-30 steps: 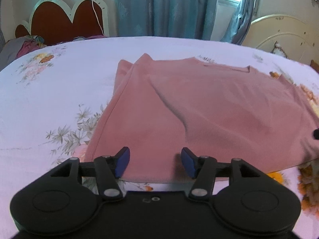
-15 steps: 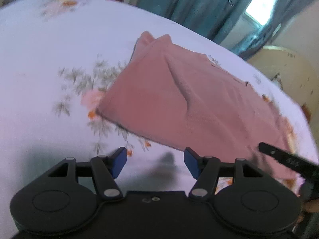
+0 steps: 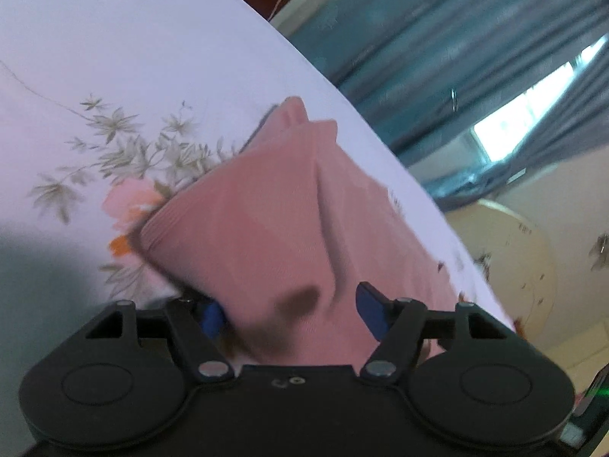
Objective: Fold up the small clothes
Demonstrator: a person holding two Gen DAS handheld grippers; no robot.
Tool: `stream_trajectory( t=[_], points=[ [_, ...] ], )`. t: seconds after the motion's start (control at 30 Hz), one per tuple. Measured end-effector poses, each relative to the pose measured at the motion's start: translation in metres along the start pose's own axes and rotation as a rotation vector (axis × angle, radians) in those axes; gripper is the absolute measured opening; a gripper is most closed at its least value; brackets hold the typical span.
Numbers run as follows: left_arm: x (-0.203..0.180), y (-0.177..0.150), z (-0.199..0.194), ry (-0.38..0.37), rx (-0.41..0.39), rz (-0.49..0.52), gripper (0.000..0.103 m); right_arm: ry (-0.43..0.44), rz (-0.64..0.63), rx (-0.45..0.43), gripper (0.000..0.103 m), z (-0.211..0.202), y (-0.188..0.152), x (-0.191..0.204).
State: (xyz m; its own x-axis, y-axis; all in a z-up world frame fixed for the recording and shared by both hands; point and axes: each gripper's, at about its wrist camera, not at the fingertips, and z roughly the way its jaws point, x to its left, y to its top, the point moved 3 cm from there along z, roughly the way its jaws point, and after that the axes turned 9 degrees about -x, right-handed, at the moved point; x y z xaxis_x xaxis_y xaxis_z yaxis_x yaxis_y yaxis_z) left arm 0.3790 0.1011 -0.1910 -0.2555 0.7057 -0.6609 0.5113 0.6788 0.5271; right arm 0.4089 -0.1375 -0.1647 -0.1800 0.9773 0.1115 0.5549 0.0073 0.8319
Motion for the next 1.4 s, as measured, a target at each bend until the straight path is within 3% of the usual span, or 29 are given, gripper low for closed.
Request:
stream_trajectory(
  t=[0.07, 0.1, 0.13, 0.33, 0.43, 0.77, 0.93, 1.07, 1.23, 1.4],
  points=[
    [0.001, 0.004, 0.007, -0.007, -0.019, -0.020, 0.055, -0.012, -0.006, -0.003, 0.041, 0.008, 0.005, -0.001],
    [0.003, 0.005, 0.012, -0.005, -0.018, -0.036, 0.045, -0.021, -0.007, 0.002, 0.037, 0.012, 0.007, -0.001],
    [0.006, 0.006, 0.016, -0.002, -0.029, -0.062, 0.036, -0.029, -0.011, 0.003, 0.036, 0.016, 0.008, -0.001],
    [0.016, 0.011, 0.025, -0.014, -0.050, -0.118, 0.018, -0.049, -0.044, 0.071, 0.036, 0.040, -0.010, 0.002],
    [0.020, 0.010, 0.025, -0.017, -0.057, -0.145, 0.014, -0.063, -0.052, 0.063, 0.036, 0.042, -0.012, 0.003],
    [0.014, 0.010, 0.017, 0.009, -0.097, -0.160, 0.011, -0.046, -0.067, 0.045, 0.036, 0.044, -0.017, 0.002],
    [-0.019, 0.011, 0.011, 0.064, -0.165, -0.026, 0.011, 0.008, -0.057, 0.032, 0.036, 0.043, -0.016, -0.005],
    [-0.070, 0.010, 0.010, 0.071, -0.206, 0.151, 0.010, 0.087, 0.034, 0.025, 0.036, 0.033, -0.007, -0.024],
    [-0.169, -0.013, 0.020, -0.042, -0.195, 0.387, 0.010, 0.101, 0.162, -0.028, 0.036, -0.005, 0.002, -0.088],
    [-0.266, -0.093, 0.042, -0.241, -0.088, 0.594, 0.010, 0.010, 0.253, -0.067, 0.036, -0.057, -0.002, -0.183]
  ],
)
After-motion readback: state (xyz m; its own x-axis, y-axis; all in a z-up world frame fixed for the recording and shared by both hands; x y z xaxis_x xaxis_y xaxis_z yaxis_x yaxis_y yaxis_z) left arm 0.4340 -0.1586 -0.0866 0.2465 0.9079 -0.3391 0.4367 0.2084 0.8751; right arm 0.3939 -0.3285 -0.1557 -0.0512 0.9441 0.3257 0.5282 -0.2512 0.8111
